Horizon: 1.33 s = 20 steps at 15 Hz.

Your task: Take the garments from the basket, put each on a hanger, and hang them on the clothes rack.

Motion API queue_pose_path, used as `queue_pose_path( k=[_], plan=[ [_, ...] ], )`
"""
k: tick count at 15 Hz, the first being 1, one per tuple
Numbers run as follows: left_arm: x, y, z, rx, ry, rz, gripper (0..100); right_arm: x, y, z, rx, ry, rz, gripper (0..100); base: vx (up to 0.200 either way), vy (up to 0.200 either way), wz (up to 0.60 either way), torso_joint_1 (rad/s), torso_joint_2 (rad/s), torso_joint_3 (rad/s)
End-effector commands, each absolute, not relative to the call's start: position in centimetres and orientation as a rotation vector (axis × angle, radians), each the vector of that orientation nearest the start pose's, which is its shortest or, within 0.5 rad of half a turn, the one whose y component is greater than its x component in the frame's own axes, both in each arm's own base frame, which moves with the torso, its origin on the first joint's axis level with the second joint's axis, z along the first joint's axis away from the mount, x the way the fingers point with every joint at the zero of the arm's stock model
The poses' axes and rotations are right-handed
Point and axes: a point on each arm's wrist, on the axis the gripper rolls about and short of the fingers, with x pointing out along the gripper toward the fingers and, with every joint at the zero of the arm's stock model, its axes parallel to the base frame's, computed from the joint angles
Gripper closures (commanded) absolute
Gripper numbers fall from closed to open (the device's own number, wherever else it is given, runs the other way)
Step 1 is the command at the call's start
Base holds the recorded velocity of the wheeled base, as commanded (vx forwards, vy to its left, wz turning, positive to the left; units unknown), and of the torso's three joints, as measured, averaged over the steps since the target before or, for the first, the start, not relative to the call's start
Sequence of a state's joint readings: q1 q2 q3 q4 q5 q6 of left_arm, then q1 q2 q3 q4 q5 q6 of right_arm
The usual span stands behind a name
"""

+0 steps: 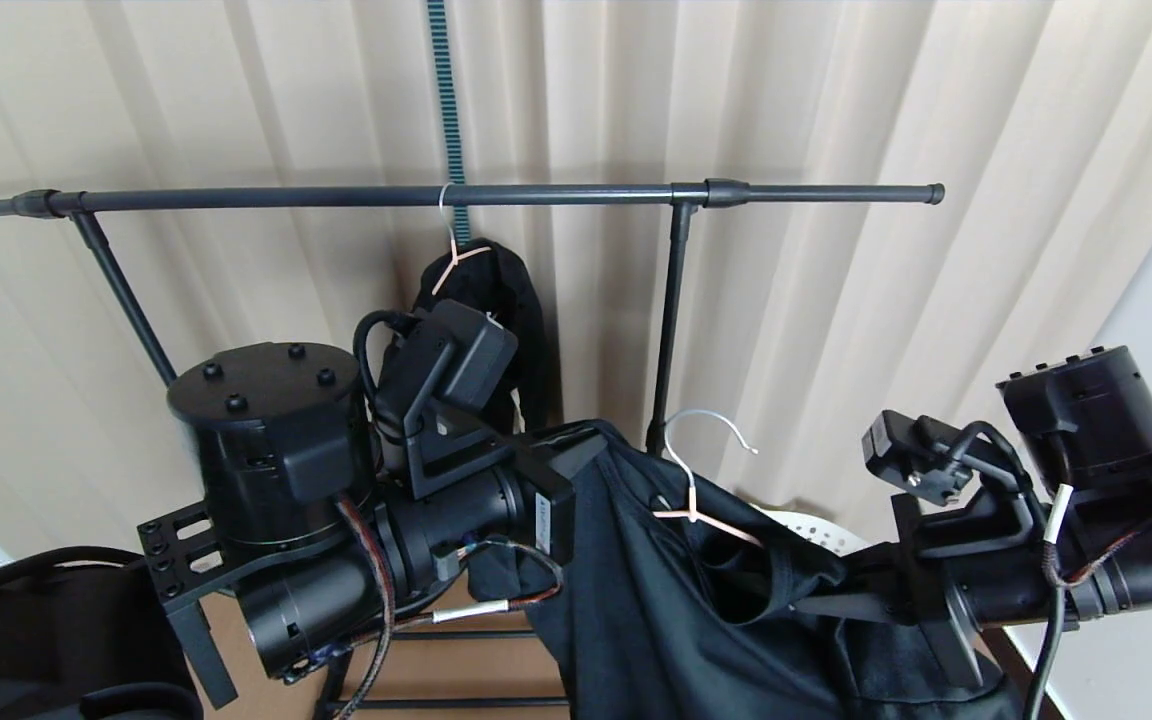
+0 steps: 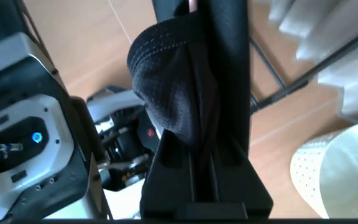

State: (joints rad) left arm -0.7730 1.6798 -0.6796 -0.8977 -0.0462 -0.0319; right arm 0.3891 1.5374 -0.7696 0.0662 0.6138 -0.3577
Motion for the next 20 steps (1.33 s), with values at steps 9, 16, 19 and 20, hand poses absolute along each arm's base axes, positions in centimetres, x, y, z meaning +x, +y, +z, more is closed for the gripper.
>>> queue_pose_path(
  k=[9,16,19,20],
  plan=[
    [20.6,-20.5,18.5,0.009,0.098,-0.822,100,21.5,10.3,14.2,-0.108,0.492,1.194,100,0.000,0.000,0.00,0.000,0.00,0.000],
    [20.1,-20.3,18.7,0.011,0.090,-0.828,100,22.2,10.5,12.7,0.059,0.389,1.230,100,0.000,0.000,0.00,0.000,0.00,0.000],
    [20.1,-20.3,18.6,0.012,0.093,-0.828,100,22.4,10.6,11.8,0.093,0.331,1.242,100,0.000,0.000,0.00,0.000,0.00,0.000],
    [20.1,-20.3,18.6,0.012,0.093,-0.828,100,22.5,10.6,11.6,0.096,0.323,1.241,100,0.000,0.000,0.00,0.000,0.00,0.000]
  ],
)
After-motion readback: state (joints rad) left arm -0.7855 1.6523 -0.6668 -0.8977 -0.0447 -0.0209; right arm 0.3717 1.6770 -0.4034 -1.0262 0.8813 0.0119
